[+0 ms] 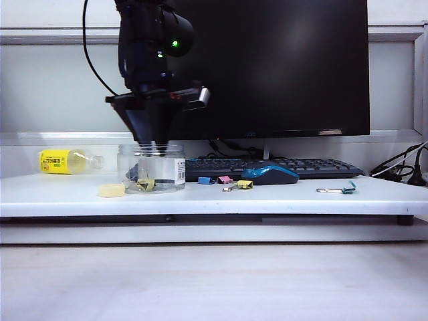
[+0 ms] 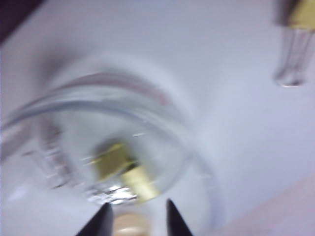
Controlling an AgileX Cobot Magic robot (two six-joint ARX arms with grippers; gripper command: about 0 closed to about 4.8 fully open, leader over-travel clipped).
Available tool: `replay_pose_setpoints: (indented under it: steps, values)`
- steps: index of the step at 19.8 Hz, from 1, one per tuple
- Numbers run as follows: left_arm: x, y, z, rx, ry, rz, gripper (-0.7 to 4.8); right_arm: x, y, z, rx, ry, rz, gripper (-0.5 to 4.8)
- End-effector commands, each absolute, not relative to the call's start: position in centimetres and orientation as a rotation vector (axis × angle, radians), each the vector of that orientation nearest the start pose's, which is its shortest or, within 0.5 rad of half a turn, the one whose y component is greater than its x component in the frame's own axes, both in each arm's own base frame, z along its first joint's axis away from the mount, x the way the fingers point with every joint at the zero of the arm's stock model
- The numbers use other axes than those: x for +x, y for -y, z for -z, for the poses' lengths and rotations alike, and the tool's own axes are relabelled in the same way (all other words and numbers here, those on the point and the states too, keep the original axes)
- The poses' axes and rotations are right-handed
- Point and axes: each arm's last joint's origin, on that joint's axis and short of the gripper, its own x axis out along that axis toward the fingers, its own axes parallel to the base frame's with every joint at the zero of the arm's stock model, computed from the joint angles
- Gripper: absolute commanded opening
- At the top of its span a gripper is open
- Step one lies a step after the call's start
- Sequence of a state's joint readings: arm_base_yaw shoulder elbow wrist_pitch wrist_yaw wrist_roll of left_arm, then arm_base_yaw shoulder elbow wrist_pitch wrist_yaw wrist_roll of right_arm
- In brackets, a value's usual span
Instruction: Take the clips out of the round transparent plastic box and place them on the table.
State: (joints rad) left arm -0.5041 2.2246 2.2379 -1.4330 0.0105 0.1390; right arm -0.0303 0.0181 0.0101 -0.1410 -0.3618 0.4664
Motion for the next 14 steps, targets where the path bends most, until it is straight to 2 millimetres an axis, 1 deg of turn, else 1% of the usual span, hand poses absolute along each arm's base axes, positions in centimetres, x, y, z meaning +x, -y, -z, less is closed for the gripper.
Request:
replay_pose_setpoints:
  steps: [1,8,14]
  values:
    - [38.33,21.15,-28.39,0.482,-1.355,0.487,1.53,9.56,-0.74,-15.39,0.485,-0.210,-0.293,1.07]
    - [38.30,21.06,-27.93,0.490,-1.371,0.457,1.53,9.56,-0.73,-15.39,0.485,-0.208,-0.290,1.07]
    - [38.27,21.08,-27.85,0.424,-1.389,0.416,1.53,9.56,-0.73,-15.40,0.485,-0.208,-0.290,1.07]
